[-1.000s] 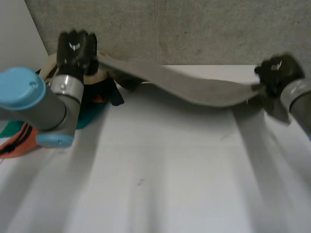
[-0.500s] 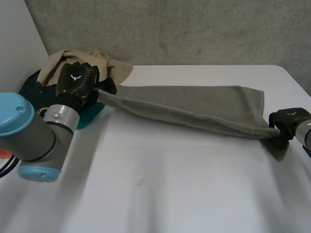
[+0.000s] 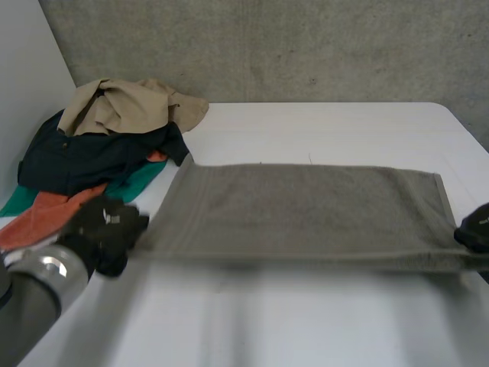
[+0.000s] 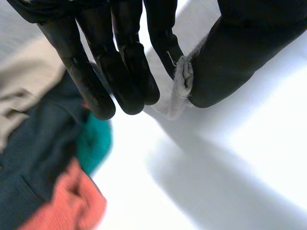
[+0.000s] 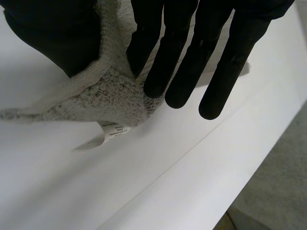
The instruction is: Fold the laundry.
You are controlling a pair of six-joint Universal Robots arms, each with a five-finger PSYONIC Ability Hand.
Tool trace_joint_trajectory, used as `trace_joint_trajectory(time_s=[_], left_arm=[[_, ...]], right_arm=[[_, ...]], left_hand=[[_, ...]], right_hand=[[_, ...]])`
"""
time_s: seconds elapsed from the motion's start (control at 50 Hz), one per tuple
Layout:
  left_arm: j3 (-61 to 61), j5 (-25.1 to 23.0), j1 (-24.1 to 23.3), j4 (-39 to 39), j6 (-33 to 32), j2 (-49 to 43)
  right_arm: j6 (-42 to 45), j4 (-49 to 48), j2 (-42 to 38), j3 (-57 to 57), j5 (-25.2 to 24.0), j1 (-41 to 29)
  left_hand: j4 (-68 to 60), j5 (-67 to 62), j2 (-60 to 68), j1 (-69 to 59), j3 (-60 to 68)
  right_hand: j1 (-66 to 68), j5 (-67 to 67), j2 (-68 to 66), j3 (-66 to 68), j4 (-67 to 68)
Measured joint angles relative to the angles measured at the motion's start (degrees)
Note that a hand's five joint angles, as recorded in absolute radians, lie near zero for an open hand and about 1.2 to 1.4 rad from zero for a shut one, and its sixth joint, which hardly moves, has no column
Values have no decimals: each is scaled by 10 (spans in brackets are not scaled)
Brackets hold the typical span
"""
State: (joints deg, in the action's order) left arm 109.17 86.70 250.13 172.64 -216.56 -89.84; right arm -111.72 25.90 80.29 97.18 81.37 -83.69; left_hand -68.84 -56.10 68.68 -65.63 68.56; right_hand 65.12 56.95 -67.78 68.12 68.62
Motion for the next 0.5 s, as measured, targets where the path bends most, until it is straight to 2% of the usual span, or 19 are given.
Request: trace_joint_trajectory(time_s=[0.06,0.12,0.32,0.5], left_arm=[[19,-1,-1,-48,-41,13],[25,-4,-1,-47,-63,8],[-66,-9,-8,136,-54,-113],[-298,-2,-28,237,-6,-299]], right_arm=[[31,23,14,11,-3,9],[48,31,8,13,-5,18],[41,-60,-116,-63,17,3],[-8,-220,-198,-229,80,-86]], left_hand=[[0,0,0,0,0],[0,0,0,0,0],[0,0,0,0,0],[0,0,0,0,0]], right_hand=[[0,0,0,0,0],[0,0,0,0,0],[0,1,0,0,0],[0,10,0,1,0]])
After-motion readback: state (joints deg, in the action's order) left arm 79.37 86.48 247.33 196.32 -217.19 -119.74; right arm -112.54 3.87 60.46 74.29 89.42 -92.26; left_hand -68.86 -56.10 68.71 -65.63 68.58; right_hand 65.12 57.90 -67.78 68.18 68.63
